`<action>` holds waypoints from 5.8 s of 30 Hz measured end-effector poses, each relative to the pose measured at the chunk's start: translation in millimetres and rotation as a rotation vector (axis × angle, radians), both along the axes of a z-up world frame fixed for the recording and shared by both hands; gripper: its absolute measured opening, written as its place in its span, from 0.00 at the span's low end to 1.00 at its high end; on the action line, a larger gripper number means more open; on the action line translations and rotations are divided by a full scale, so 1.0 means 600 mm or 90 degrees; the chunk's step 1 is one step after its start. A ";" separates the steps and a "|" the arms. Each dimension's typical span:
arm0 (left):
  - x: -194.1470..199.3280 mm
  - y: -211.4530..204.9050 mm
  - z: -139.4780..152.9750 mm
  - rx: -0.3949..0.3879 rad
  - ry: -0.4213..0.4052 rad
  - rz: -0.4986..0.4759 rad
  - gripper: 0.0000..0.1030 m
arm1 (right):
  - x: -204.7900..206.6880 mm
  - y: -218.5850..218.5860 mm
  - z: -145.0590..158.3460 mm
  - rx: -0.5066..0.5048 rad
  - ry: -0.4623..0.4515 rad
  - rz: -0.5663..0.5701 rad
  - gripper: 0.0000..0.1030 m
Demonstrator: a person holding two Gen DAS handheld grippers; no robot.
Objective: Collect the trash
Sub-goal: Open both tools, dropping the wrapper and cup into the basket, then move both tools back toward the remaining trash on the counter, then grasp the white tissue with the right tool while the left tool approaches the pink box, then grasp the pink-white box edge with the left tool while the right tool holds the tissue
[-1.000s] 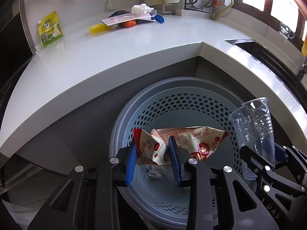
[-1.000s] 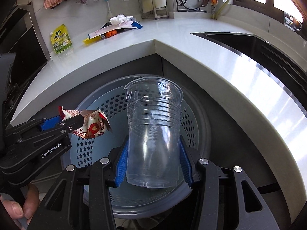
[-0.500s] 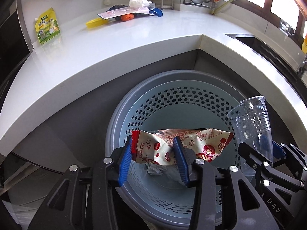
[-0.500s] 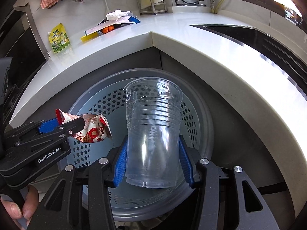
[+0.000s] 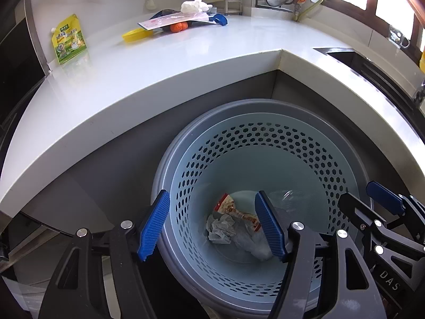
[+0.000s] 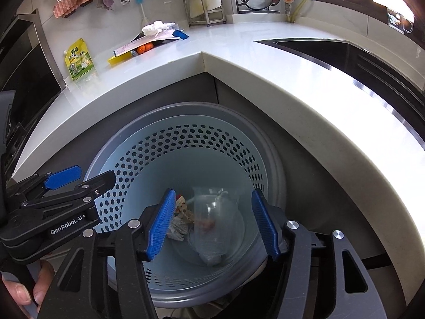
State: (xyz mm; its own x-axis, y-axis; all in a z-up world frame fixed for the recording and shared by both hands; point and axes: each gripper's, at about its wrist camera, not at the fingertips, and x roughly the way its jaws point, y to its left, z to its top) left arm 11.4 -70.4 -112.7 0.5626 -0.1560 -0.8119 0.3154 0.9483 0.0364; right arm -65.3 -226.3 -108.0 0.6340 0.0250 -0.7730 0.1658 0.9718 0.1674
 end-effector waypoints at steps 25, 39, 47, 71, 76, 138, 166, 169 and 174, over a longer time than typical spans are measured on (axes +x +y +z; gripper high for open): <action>-0.004 0.014 0.020 -0.007 -0.029 0.002 0.82 | 0.002 -0.003 0.016 0.015 -0.017 0.010 0.56; 0.021 0.047 0.094 -0.041 -0.084 0.032 0.94 | 0.038 -0.001 0.090 -0.006 -0.072 0.027 0.58; 0.085 0.060 0.146 -0.044 -0.130 0.047 0.94 | 0.126 -0.008 0.156 -0.019 -0.123 0.055 0.59; 0.345 0.143 0.188 -0.078 -0.155 0.158 0.94 | 0.433 0.017 0.195 -0.024 -0.134 0.101 0.59; 0.374 0.148 0.183 -0.073 -0.152 0.158 0.94 | 0.478 0.036 0.192 -0.029 -0.128 0.117 0.59; 0.530 0.008 0.135 -0.038 -0.081 0.056 0.94 | 0.566 -0.088 0.174 0.038 -0.089 0.099 0.11; 0.531 -0.007 0.127 -0.046 -0.053 0.035 0.58 | 0.566 -0.093 0.167 0.060 -0.092 0.108 0.11; 0.519 -0.001 0.135 -0.058 -0.061 0.035 0.51 | 0.565 -0.092 0.168 0.062 -0.093 0.110 0.11; 0.498 0.008 0.148 -0.072 -0.073 0.037 0.36 | 0.561 -0.091 0.169 0.062 -0.095 0.112 0.11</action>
